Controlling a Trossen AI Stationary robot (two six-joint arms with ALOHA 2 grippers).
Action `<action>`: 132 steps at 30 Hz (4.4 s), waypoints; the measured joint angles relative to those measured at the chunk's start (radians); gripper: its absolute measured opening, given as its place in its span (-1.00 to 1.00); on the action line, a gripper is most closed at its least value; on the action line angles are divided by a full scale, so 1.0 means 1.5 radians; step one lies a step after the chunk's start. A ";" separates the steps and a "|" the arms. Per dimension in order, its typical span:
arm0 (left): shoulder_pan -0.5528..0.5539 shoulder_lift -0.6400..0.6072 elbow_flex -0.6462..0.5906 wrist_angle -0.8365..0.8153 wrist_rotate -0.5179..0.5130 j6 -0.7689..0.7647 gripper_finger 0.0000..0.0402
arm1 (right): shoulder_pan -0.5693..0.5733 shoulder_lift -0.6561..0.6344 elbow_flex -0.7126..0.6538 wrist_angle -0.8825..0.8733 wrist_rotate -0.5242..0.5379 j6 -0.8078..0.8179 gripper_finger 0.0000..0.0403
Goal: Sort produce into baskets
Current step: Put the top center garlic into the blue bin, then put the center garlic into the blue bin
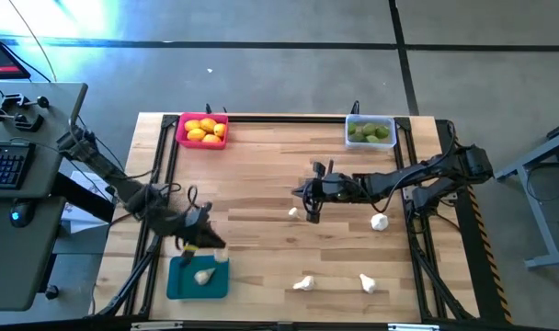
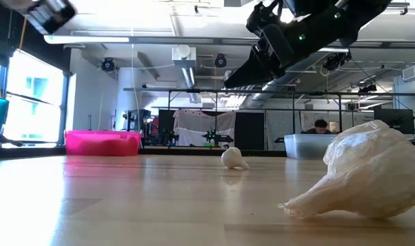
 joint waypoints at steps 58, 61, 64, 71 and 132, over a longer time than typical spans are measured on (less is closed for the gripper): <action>-0.158 0.311 0.221 -0.322 -0.041 -0.165 -0.96 | 0.155 0.069 0.000 -0.087 0.152 0.279 0.34; -0.131 0.304 0.191 -0.219 -0.043 -0.105 -0.99 | 0.161 0.096 0.000 -0.058 0.165 0.307 0.34; -0.105 0.300 0.149 -0.131 -0.038 -0.067 -1.00 | 0.161 0.126 0.000 -0.037 0.174 0.321 0.34; -0.056 0.297 0.058 0.084 -0.033 0.016 -1.00 | 0.161 0.182 0.000 -0.033 0.215 0.361 0.34; 0.267 0.101 -0.311 0.631 -0.238 0.262 -1.00 | 0.185 0.598 0.768 -0.204 -0.061 0.091 -1.00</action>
